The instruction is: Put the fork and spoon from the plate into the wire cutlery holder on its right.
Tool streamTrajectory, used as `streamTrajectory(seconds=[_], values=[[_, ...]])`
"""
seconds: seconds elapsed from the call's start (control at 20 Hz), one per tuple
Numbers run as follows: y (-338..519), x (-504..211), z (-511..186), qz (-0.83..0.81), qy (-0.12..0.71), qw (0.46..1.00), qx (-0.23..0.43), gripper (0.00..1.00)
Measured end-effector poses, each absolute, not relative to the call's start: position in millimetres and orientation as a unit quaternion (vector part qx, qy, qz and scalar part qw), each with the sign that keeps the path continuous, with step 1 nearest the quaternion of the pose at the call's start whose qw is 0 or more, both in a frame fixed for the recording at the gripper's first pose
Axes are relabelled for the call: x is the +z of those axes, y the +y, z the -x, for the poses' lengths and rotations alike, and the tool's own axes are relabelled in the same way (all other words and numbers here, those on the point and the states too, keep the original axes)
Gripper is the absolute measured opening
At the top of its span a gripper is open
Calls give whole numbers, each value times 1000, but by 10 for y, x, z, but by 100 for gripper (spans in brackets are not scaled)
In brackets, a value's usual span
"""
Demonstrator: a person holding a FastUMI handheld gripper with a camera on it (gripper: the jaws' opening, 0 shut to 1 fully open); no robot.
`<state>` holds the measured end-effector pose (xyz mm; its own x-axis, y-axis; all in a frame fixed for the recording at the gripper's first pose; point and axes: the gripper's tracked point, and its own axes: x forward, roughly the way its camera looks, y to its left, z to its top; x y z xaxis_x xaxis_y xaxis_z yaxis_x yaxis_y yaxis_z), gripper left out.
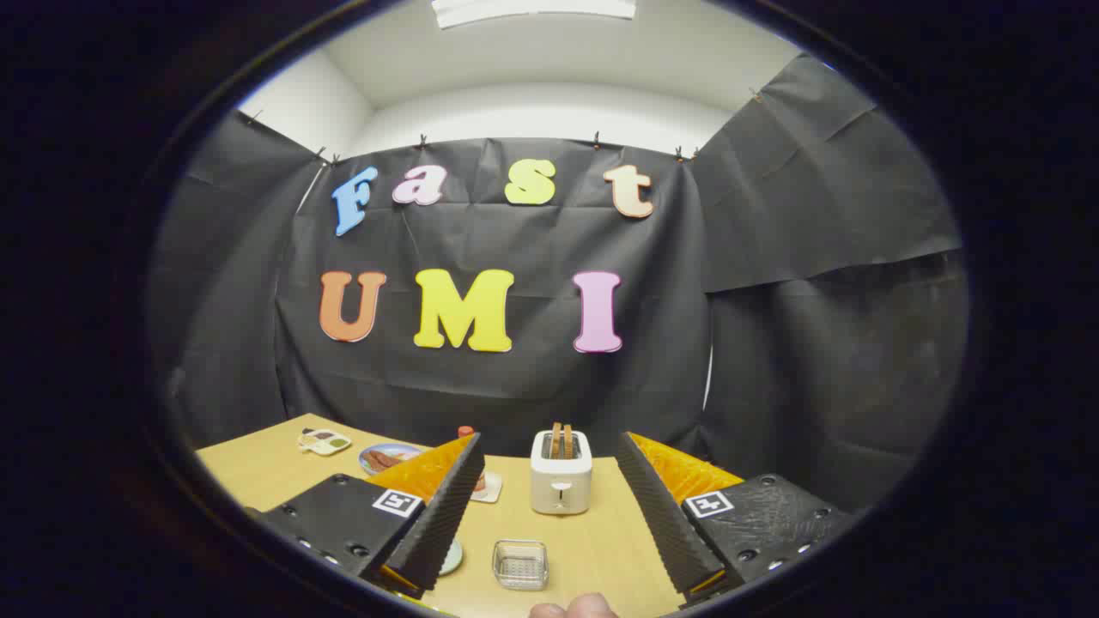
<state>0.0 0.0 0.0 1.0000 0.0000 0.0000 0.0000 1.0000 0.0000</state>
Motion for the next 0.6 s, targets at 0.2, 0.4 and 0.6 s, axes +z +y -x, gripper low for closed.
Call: streamTrajectory(seconds=[0.2,0.4,0.6], values=[[83,-42,18,-2,12,1000,8,95],[168,-124,7,-3,27,999,18,95],[217,-132,-17,-4,33,999,21,95]])
